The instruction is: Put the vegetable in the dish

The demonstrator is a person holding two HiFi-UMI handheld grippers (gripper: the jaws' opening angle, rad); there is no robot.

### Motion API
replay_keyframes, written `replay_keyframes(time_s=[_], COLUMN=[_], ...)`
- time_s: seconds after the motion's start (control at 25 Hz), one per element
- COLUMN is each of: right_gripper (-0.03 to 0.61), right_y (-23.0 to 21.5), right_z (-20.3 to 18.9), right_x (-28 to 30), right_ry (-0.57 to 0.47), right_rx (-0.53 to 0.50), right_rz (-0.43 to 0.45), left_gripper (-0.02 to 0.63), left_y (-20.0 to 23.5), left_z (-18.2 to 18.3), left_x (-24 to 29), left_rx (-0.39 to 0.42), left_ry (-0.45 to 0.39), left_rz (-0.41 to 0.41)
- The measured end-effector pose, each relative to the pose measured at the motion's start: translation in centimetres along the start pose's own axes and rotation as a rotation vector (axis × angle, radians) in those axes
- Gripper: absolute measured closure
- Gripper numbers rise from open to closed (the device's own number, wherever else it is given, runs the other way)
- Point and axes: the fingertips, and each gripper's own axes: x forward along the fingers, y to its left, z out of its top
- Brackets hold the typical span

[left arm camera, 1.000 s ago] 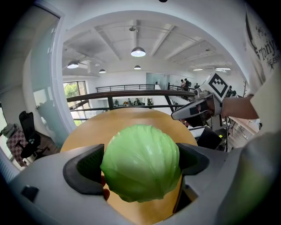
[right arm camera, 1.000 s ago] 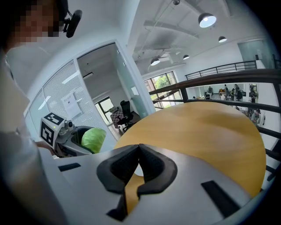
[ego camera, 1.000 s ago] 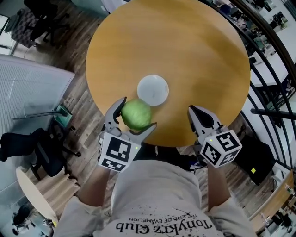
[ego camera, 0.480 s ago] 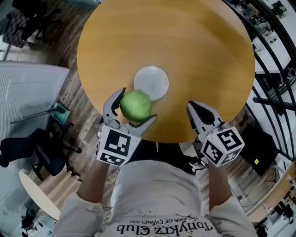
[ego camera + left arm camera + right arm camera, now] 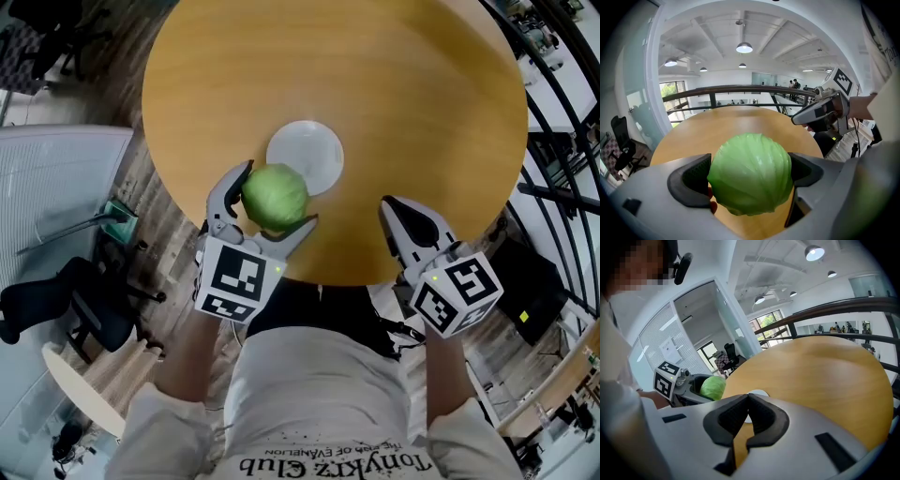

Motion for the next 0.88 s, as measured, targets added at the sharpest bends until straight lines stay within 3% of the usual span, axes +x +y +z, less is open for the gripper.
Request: replay_keyframes(time_s=[0.88], right_gripper=[0.561], right_y=[-2.4], right_z=[-2.0], right_x=[1.5], right_ry=[0.022], right_rx=[0.071], right_rz=[-0.026], left_gripper=[0.112], left_y=[2.2], left_z=[-2.0], left_x=[7.4], left_rx=[0.015], left_ry=[0.071], left_rz=[-0.010])
